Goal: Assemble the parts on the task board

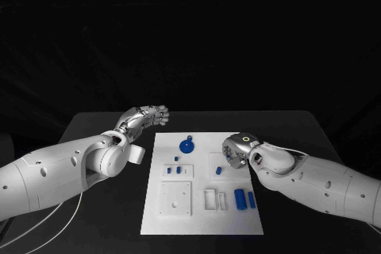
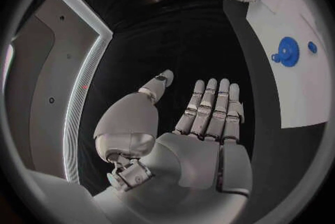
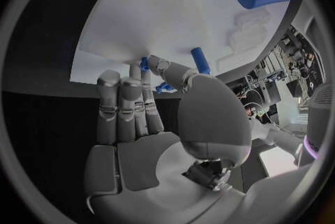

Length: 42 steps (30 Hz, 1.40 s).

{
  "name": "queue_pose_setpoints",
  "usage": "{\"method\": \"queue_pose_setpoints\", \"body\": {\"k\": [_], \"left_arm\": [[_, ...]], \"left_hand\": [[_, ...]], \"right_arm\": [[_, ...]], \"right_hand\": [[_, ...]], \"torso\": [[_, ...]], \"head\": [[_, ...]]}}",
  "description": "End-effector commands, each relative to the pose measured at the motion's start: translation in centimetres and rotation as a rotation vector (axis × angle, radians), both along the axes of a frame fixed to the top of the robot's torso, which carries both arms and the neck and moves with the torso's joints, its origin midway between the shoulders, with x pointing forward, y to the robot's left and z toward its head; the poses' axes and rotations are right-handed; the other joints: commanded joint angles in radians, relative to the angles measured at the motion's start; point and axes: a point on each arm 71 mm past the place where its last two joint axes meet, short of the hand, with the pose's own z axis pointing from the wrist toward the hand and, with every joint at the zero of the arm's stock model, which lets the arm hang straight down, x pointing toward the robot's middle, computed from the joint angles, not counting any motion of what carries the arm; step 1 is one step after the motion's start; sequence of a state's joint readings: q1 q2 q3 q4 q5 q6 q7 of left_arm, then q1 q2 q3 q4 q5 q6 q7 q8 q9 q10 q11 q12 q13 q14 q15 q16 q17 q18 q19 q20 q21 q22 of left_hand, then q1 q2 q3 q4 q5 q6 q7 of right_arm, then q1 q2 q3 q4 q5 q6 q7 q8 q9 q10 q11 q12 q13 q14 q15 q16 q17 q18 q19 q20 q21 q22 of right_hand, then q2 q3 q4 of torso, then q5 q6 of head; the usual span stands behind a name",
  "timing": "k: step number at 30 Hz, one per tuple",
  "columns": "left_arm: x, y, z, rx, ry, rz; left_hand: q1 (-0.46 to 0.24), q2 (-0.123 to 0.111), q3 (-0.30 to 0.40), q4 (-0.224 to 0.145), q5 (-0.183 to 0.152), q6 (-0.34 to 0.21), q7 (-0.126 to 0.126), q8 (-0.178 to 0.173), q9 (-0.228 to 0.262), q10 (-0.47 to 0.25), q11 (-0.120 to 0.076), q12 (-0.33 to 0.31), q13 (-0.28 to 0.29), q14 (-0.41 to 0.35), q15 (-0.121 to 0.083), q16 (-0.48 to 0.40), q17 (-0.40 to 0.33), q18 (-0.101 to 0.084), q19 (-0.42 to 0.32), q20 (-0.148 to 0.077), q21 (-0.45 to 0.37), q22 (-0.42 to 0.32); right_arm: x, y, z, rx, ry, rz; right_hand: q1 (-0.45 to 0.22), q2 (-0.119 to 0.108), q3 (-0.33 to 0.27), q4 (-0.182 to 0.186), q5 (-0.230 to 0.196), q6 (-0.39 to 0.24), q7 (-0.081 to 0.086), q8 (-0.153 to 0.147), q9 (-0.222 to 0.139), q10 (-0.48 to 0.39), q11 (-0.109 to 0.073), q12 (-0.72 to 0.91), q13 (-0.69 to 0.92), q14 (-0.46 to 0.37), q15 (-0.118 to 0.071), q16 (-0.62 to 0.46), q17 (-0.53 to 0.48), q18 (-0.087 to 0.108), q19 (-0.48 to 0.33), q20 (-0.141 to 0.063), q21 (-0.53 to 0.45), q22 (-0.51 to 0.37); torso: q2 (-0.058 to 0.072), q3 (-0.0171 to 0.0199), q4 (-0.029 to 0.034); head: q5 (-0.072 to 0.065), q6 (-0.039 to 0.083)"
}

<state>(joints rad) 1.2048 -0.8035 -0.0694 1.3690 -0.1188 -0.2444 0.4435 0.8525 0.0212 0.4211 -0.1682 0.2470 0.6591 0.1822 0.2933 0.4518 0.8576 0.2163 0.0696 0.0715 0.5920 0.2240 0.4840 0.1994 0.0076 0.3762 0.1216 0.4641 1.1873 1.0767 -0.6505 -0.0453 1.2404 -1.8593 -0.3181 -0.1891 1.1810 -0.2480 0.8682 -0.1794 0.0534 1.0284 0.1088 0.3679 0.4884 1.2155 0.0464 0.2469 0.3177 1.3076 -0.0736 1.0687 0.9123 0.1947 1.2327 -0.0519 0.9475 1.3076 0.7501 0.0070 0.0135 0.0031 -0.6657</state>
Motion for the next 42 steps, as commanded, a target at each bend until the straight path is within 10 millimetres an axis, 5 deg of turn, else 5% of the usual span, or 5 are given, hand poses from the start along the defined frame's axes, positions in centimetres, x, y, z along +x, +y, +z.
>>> {"method": "queue_pose_setpoints", "body": {"k": [1,25,34,42], "left_arm": [[0.0,-0.1,0.4,-0.036,-0.033,-0.007],[0.4,0.4,0.2,-0.031,-0.016,0.002],[0.6,0.4,0.1,-0.03,-0.014,0.008],[1.2,0.6,-0.1,-0.022,-0.014,0.023]], "left_hand": [[-0.001,0.017,0.006,-0.004,0.014,0.014,0.04,0.009,0.002,0.03,0.008,0.013,0.004,0.043,0.002,0.017,0.012,0.028,0.028,0.001,0.004,0.005],[0.001,0.031,0.01,-0.03,0.023,0.046,0.028,0.026,0.005,0.07,-0.004,0.017,0.004,0.078,-0.009,0.035,0.026,0.043,0.06,-0.006,0.01,0.013],[0.003,0.028,0.011,-0.035,0.022,0.044,0.029,0.025,0.004,0.071,-0.004,0.016,0.003,0.078,-0.009,0.035,0.027,0.043,0.062,-0.007,0.01,0.014],[0.004,0.027,0.011,-0.038,0.02,0.044,0.029,0.024,0.003,0.072,-0.005,0.015,0.003,0.077,-0.009,0.034,0.028,0.043,0.063,-0.007,0.009,0.014]], "right_arm": [[-0.3,-0.1,-0.4,-0.008,0.012,0.005],[-0.4,0.0,2.3,0.063,-0.03,0.011],[-2.3,3.2,4.1,0.151,-0.03,0.1],[-3.9,6.8,4.7,0.231,-0.033,0.191]], "right_hand": [[-0.001,0.008,0.008,0.0,-0.004,0.009,-0.002,0.006,0.001,0.055,-0.014,0.004,0.002,0.001,-0.006,0.002,-0.002,0.067,0.001,-0.004,0.005,0.02],[0.0,0.006,0.017,0.0,-0.004,0.019,-0.006,0.009,0.004,0.064,-0.018,0.004,0.009,0.003,-0.009,0.002,-0.002,0.067,0.002,-0.006,0.009,0.02],[0.0,0.006,0.018,0.001,-0.004,0.02,-0.006,0.01,0.004,0.065,-0.018,0.004,0.01,0.003,-0.01,0.002,-0.003,0.067,0.002,-0.006,0.01,0.02],[0.0,0.007,0.019,0.001,-0.004,0.02,-0.006,0.01,0.004,0.066,-0.019,0.003,0.011,0.003,-0.01,0.002,-0.003,0.067,0.003,-0.006,0.01,0.02]], "torso": [[0.0,0.0007,0.0001],[0.0,-0.0013,0.001],[-0.001,-0.0018,-0.0002],[-0.003,-0.001,0.0019]], "head": [[0.002,-0.001],[0.004,0.002],[0.018,0.0],[0.046,0.0]]}}
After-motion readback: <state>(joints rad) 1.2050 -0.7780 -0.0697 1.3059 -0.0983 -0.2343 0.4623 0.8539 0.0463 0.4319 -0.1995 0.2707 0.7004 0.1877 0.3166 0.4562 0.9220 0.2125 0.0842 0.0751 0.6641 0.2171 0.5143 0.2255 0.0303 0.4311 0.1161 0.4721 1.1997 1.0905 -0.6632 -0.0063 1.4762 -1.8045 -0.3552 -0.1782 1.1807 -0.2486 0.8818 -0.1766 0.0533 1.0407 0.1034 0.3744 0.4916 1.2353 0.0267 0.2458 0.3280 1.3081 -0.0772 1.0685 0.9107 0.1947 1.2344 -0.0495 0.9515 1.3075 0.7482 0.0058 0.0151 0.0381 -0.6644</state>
